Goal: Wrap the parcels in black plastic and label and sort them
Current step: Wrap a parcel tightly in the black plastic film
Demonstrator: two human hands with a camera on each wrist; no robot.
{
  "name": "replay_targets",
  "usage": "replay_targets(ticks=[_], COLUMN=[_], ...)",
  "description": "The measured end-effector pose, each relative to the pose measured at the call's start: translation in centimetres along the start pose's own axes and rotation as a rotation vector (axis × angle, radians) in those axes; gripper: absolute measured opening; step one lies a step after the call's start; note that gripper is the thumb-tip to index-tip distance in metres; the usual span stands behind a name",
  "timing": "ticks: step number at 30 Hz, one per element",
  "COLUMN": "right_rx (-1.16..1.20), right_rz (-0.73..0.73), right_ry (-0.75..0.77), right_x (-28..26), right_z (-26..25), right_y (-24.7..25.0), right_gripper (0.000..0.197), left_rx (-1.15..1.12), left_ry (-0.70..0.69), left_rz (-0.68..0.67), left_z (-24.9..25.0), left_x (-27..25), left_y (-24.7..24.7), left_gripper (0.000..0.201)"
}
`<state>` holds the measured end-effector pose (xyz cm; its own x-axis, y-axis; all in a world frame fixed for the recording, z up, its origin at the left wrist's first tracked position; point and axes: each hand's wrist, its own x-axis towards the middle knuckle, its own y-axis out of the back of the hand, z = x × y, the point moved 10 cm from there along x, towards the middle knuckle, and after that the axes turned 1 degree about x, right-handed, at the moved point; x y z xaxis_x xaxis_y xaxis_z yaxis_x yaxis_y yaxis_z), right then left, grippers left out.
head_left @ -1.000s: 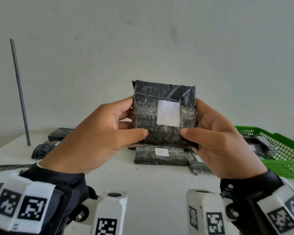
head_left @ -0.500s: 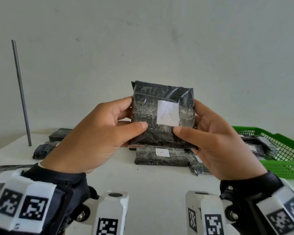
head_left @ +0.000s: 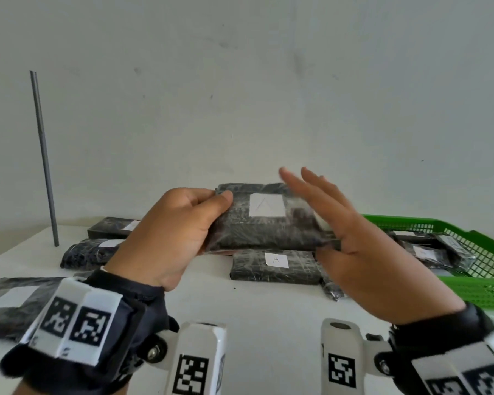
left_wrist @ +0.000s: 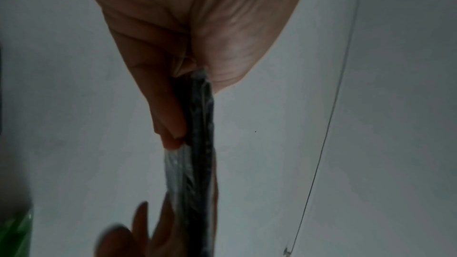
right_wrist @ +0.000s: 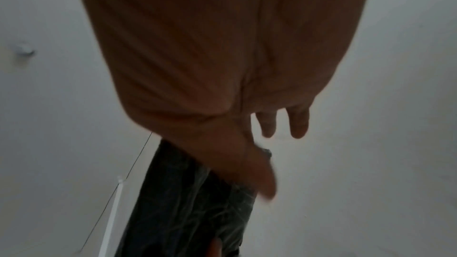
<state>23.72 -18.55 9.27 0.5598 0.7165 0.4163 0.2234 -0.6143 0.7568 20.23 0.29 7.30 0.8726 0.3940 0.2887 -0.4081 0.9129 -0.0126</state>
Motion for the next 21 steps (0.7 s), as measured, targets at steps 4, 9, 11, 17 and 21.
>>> replay_targets(ticks=[4,9,11,17,21], right_rx=[-0.028,0.069,0.132,0.436,0.751], right_rz=[0.157,0.359,0.359,0.382,0.416], right_ry=[0.118,0.086,0.072,0.051,0.051], right_x=[0.2,-0.3,-0.2,0.1,0.2], right_z=[-0.6,0.3,0.6,0.8,-0.2], right_y=[0.8,2.9,2.9,1.9,1.2], right_gripper=[0.063,0.032,0.02,0.014,0.034], left_rx=[-0.042,-0.026,-0.008,0.175,0.133], left_ry=[0.081,0.105,0.001,-0.262,-0.271], left_rz=[-0.051,-0.14,-0.185,-0.147,-0.173], left_z=[-0.3,-0.7,0.2,3.0,3.9], left_x=[-0.6,-0.7,-0.7,-2.1,-2.9], left_y=[-1.0,-2.3,-2.9,-4.1,-4.2], left_gripper=[0.033,0.045,0.058,0.038,0.033])
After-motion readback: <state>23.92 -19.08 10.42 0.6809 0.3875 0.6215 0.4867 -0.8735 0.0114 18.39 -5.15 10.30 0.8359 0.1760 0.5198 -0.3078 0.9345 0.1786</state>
